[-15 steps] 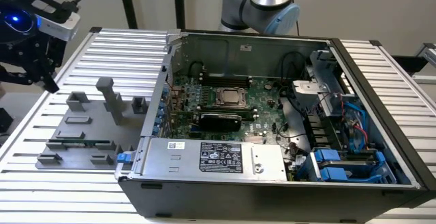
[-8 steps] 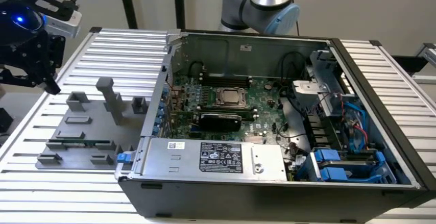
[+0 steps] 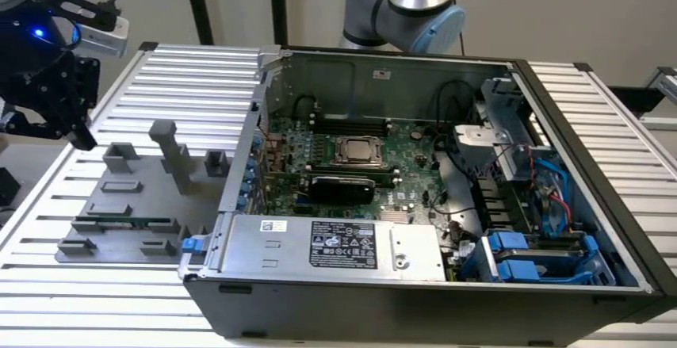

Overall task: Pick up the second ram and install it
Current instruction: 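Pick up the second ram and move it above second insertion slot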

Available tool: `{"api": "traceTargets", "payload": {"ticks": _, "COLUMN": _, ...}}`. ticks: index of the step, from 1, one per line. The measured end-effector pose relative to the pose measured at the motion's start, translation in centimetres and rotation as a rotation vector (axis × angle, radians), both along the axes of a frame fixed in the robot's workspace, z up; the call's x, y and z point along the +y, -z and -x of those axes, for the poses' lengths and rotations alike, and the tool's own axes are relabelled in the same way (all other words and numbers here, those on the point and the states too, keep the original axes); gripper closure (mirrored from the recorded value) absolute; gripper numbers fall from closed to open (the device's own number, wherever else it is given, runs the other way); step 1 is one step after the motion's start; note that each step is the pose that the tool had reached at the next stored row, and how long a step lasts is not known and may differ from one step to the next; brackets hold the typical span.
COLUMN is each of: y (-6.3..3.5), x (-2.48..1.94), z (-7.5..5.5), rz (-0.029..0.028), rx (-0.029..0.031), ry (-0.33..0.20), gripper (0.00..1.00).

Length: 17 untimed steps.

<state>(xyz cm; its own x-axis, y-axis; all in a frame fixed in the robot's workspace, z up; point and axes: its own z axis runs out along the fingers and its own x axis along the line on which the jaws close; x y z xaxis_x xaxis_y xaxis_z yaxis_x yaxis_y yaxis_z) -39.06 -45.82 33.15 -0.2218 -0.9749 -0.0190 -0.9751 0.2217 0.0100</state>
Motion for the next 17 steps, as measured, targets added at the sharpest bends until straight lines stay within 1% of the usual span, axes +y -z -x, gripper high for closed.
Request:
{"api": "traceTargets", "payload": {"ticks": 11, "y": 1.25, "x": 0.0, "z": -0.4, "rz": 0.0156, "rx": -0.0001, "ry": -0.133, "gripper": 1.0}}
{"api": "traceTargets", "payload": {"ticks": 16, "y": 2.06, "x": 0.0, "z": -0.5, "rz": 0.0193, "rx": -0.0002, "ry": -0.182, "gripper": 1.0}}
{"api": "traceTargets", "payload": {"ticks": 17, "y": 2.25, "x": -0.01, "z": -0.6, "rz": 0.0198, "rx": -0.0004, "ry": -0.188, "gripper": 0.0}}
